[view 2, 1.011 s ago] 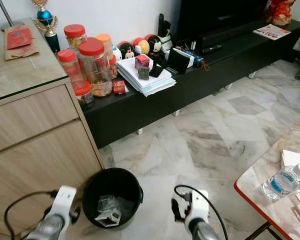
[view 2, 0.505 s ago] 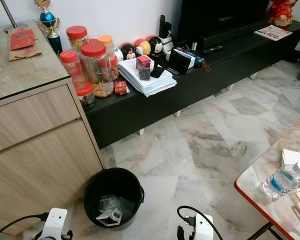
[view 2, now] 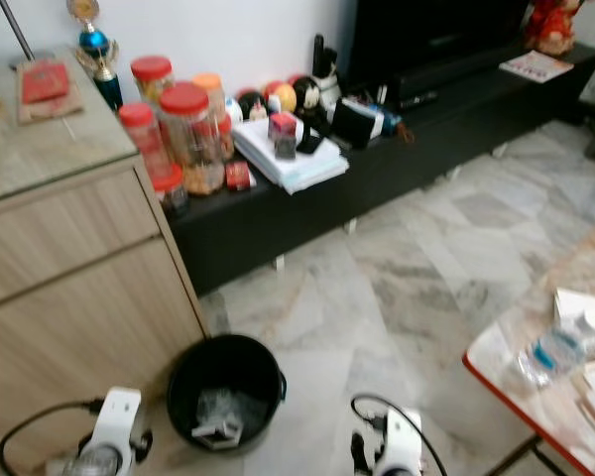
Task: Picking trash to rubbish bin
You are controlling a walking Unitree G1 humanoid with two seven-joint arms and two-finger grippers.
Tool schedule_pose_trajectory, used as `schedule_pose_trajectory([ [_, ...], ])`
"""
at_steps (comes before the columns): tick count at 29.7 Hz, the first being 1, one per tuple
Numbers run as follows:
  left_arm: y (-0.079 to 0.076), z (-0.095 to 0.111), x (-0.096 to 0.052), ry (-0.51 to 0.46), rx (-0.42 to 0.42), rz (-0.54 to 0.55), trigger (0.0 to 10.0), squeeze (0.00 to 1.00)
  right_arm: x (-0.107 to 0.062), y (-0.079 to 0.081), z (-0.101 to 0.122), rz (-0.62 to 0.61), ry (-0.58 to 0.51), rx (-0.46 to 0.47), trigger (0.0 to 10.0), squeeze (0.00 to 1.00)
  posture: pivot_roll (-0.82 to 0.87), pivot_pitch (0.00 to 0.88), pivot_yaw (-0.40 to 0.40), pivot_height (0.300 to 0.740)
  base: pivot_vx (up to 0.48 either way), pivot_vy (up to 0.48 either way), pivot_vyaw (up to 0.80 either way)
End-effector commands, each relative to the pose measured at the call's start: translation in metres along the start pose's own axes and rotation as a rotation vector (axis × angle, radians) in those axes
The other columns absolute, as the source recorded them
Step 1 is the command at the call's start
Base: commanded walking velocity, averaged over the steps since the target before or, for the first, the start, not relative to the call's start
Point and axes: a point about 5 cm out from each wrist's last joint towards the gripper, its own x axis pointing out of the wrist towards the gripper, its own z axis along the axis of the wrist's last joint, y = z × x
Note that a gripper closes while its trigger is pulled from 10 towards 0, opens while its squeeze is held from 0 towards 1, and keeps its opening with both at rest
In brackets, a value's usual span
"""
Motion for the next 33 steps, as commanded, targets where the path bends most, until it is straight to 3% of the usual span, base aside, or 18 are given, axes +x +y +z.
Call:
schedule_pose_trajectory([
  [1, 0.0004, -0.0144, -0.0030, 0.041, -0.002, -0.003, 10.0, 0.00, -0.0021, -0.0011, -0.0072, -0.013, 0.017, 0.009, 10.0, 0.00, -0.12, 0.035, 0.015, 0.740, -0.292, 0.000, 0.00],
  [13, 0.0076, -0.0177, -0.0038, 0.045, -0.012, 0.013, 10.0, 0.00, -0.0021, -0.0005, -0.0069, -0.022, 0.009, 0.022, 10.0, 0.00, -0.11, 0.048, 0.015, 0.740, -0.266, 0.000, 0.00],
  [27, 0.0052, -0.0162, -0.0035, 0.038, -0.016, 0.007, 10.0, 0.00, -0.0016, -0.0005, -0.0039, -0.024, -0.009, 0.028, 10.0, 0.00, -0.11, 0.054, 0.013, 0.740, -0.253, 0.000, 0.00],
  [33, 0.0008, -0.0154, -0.0034, 0.037, -0.004, -0.010, 10.0, 0.00, -0.0014, -0.0001, -0.0035, -0.020, -0.009, 0.024, 10.0, 0.00, -0.11, 0.050, 0.010, 0.740, 0.000, 0.000, 0.00],
])
